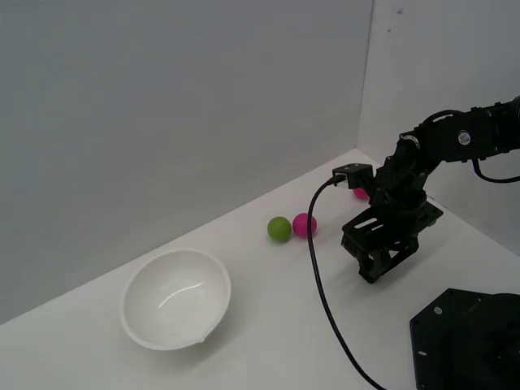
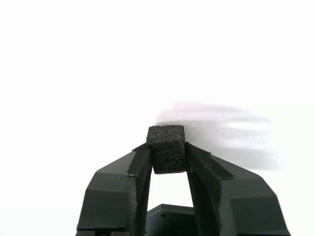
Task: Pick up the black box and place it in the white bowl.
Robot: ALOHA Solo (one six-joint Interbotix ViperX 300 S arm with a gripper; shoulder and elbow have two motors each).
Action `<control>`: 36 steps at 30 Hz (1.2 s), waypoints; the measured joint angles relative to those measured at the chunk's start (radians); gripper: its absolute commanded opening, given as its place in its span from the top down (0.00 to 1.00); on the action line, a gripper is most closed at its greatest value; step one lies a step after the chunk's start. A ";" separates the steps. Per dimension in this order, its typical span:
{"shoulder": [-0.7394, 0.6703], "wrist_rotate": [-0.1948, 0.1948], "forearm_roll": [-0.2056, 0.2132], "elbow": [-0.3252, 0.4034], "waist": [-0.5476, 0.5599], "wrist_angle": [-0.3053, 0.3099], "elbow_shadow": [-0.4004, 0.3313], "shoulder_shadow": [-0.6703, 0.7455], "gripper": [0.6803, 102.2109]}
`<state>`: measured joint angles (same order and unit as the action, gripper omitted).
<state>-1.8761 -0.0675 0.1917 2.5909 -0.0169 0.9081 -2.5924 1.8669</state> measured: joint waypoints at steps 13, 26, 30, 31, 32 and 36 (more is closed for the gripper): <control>-0.055 0.000 0.000 0.002 0.000 0.000 0.000 0.057 0.98; -0.144 0.000 -0.048 -0.032 0.002 0.051 0.034 0.146 0.98; -0.158 0.000 -0.049 -0.060 0.002 0.058 0.060 0.161 0.98; -0.160 0.000 -0.051 -0.067 0.002 0.066 0.067 0.161 0.98; -0.158 0.000 -0.051 -0.075 0.002 0.067 0.075 0.161 0.98; -0.160 0.000 -0.051 -0.121 0.002 0.071 0.120 0.161 0.98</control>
<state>-2.0356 -0.0675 0.1411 2.4697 -0.0153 0.9787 -2.4728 2.0279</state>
